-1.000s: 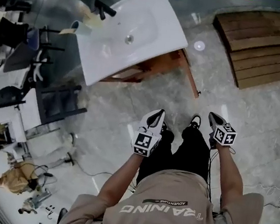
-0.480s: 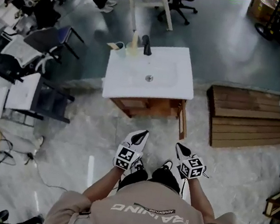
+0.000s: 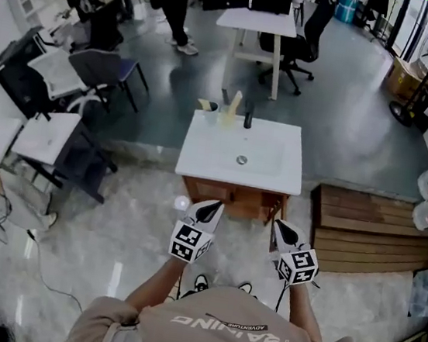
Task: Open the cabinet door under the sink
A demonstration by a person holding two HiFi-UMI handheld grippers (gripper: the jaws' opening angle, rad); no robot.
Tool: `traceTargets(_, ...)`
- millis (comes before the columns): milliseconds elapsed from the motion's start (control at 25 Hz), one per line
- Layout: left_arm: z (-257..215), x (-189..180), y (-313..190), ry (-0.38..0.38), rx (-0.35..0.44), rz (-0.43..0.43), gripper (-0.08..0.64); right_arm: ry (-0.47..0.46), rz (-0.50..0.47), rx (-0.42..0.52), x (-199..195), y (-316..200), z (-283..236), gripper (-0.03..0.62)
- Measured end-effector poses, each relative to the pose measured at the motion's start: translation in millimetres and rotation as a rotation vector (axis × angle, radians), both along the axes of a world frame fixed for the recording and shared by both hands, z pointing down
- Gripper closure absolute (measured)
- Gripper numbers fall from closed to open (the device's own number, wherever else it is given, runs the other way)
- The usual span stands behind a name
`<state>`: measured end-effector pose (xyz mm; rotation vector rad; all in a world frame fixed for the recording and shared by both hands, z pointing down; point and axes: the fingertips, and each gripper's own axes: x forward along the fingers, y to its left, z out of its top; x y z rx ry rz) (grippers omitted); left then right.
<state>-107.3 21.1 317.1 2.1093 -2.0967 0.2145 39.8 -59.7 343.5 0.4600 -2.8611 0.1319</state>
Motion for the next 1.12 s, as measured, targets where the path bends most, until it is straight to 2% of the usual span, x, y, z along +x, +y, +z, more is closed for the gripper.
traceTargets(120, -27, -19, 4, -0.005, 0.055, -0.025, 0.542, -0.060, -0.002, -0.016, -12, 0, -31, 0.591)
traceTargets(360, -75, -54, 2, 0.003, 0.159, -0.078, 0.542, -0.084, 0.002, 0.114, -27, -5, -94, 0.591)
traceTargets(600, -105, -60, 4, -0.041, 0.228, -0.081, 0.542, -0.084, 0.064, 0.165, -24, -7, -110, 0.591)
traceTargets(840, -110, -56, 15, -0.132, 0.235, -0.100, 0.541, -0.082, 0.087, 0.161, -17, -5, -107, 0.591)
traceTargets(1120, -95, -51, 26, -0.140, 0.207, -0.132, 0.541, -0.097, 0.119, 0.178, -4, -5, -102, 0.591)
